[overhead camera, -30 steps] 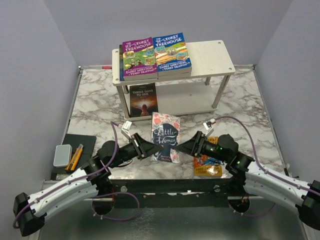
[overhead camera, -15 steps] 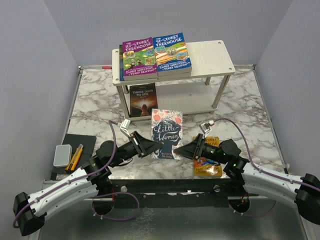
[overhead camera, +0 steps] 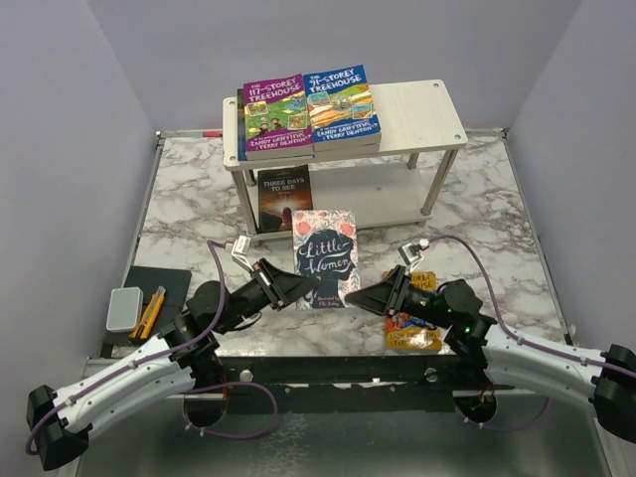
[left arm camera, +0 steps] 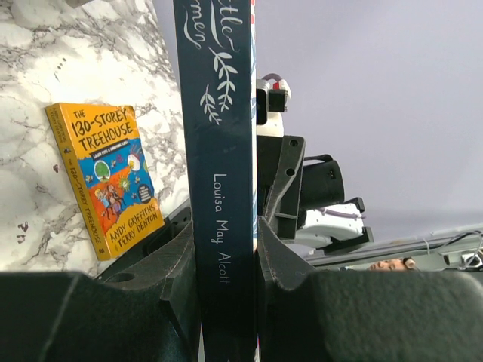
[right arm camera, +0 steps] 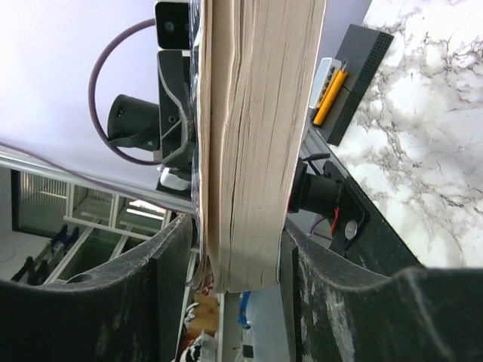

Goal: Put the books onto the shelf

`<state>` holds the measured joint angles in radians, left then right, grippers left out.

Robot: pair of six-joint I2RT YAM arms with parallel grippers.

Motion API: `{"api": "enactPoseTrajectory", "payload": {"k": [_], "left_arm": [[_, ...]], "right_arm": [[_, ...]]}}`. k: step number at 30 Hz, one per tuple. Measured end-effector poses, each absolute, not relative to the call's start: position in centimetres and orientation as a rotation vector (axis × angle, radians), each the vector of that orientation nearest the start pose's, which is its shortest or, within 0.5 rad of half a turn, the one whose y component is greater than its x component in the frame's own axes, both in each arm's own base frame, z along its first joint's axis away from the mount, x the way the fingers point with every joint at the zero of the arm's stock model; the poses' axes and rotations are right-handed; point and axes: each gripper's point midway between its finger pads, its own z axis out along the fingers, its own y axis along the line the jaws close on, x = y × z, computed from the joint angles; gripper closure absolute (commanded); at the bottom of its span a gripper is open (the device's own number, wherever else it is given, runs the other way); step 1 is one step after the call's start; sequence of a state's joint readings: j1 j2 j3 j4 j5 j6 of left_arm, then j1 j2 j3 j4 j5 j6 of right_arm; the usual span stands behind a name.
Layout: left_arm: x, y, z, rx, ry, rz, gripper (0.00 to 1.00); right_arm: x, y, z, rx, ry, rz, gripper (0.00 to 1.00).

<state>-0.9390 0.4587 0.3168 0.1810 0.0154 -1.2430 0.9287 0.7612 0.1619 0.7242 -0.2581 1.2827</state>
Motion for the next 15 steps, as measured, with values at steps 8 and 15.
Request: {"api": "enactPoseTrajectory", "payload": {"k": [8,15], "left_arm": [[13.8,-24.9,25.6,-0.259,1.769,-1.639,1.00],[14.4,-24.2,25.0,-0.288,1.777,-1.579,1.00]], "right_arm": [[12.6,29.4,23.3,0.123,1.781,1.864,0.68],[13.3,30.0,23.0,0.148,1.798,1.842,1.00]]}}
